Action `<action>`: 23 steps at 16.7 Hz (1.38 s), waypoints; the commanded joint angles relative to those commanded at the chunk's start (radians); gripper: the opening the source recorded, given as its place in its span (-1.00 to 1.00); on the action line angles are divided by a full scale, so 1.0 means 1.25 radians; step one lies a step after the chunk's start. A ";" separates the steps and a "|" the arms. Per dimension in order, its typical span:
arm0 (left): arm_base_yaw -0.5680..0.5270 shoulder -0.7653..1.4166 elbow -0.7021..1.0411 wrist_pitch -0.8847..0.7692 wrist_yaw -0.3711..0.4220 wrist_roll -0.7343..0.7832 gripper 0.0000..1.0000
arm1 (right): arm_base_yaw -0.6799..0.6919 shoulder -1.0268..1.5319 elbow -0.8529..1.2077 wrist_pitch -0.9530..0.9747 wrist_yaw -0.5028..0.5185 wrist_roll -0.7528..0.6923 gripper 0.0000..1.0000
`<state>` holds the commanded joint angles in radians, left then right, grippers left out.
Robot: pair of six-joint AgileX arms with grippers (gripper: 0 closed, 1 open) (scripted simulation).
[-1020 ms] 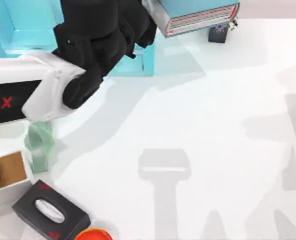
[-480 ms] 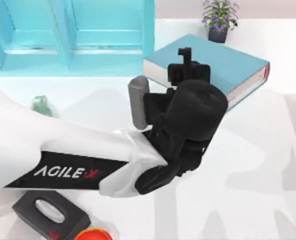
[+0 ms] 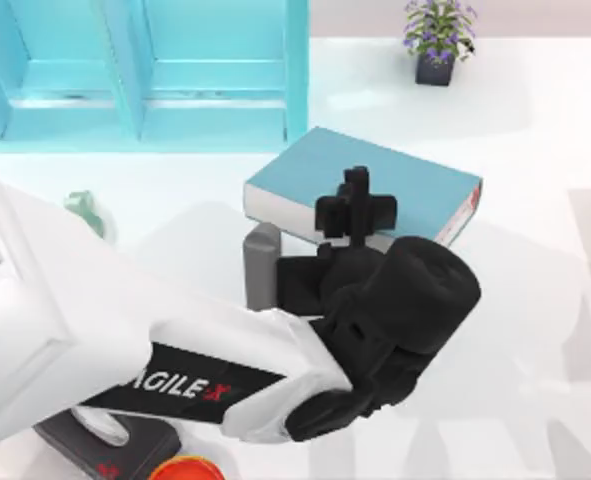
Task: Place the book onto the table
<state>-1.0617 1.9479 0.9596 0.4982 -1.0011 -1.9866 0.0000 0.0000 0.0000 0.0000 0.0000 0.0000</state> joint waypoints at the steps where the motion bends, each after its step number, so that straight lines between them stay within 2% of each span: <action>1: 0.000 0.000 0.000 0.000 0.000 0.000 -1.00 | 0.000 0.000 0.000 0.000 0.000 0.000 1.00; 12: -0.005 -0.002 -0.008 -0.007 -0.006 -0.007 -1.00 | 0.000 0.000 0.000 0.000 0.000 0.000 1.00; 18: -0.005 0.061 -0.027 0.081 -0.007 -0.007 -1.00 | 0.000 0.000 0.000 0.000 0.000 0.000 1.00; 22: -0.006 0.067 -0.030 0.085 -0.005 -0.007 -1.00 | 0.000 0.000 0.000 0.000 0.000 0.000 1.00; 23: -0.006 0.067 -0.030 0.085 -0.005 -0.007 -0.85 | 0.000 0.000 0.000 0.000 0.000 0.000 1.00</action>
<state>-1.0689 2.0315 0.9220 0.6047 -1.0069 -1.9954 0.0000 0.0000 0.0000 0.0000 0.0000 0.0000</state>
